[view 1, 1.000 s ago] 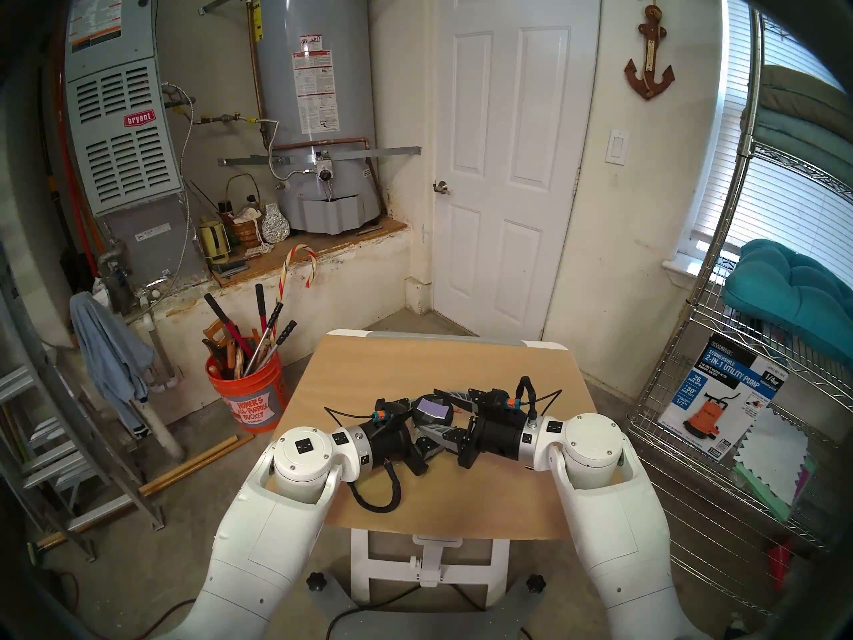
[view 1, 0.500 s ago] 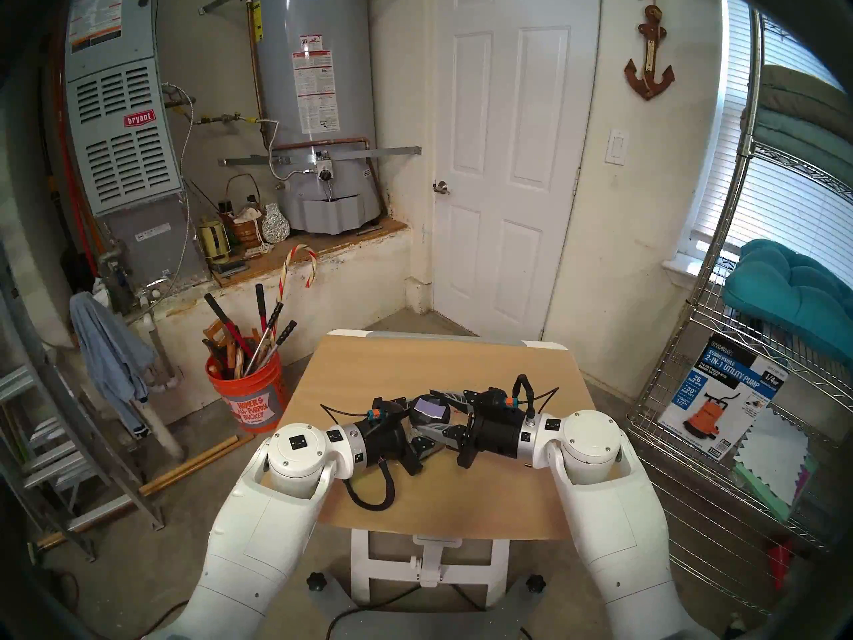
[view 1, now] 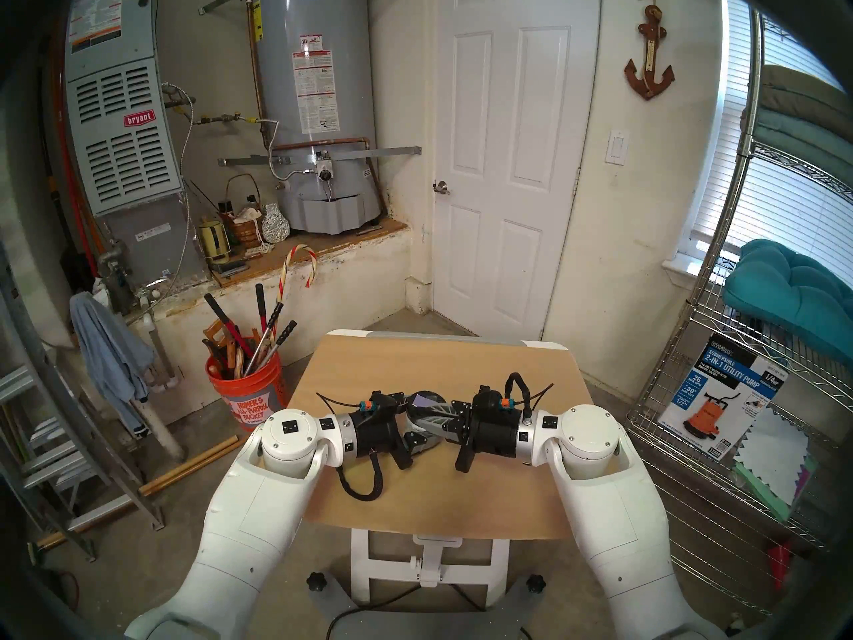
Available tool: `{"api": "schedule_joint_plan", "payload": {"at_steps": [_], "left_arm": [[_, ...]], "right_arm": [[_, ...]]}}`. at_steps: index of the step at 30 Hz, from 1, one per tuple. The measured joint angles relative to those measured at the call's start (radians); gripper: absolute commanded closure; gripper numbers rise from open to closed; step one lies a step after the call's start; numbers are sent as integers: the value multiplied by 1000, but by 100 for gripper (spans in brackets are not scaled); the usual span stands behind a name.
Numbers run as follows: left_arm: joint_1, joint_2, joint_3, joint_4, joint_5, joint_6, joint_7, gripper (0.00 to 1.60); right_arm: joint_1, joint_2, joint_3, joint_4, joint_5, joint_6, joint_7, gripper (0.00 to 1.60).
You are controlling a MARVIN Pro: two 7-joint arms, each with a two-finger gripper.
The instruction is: Open paint jar
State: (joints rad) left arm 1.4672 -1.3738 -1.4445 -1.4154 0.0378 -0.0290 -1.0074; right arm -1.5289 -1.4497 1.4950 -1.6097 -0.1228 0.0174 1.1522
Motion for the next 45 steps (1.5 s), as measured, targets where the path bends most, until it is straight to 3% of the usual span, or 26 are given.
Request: {"api": "schedule_joint_plan", "payload": {"at_steps": [4,6,7,23,34,45], "left_arm": [[-24,3,-8,36,-7,-16,-23,160],[-34,6,-13,48,-9,-20,-29,160],[-42,9,-19,59,-10,-24,-34,160],[-71,4,-39,103,-14,-71,-62,160],[-46,-46,-49,105,-17,-130,2,160],[-3,-73,-39,78,-17,-145,25,160]], "right_arm": [[0,10,6,0,3,-8,14,160],[0,14,10,0,3,-10,18,81],[-1,18,14,1,3,-11,21,0],[3,-9,78,15,31,33,-14,0],[35,-45,146,34,63,93,-71,0],[50,-57,179,48,70,114,-101,0]]}}
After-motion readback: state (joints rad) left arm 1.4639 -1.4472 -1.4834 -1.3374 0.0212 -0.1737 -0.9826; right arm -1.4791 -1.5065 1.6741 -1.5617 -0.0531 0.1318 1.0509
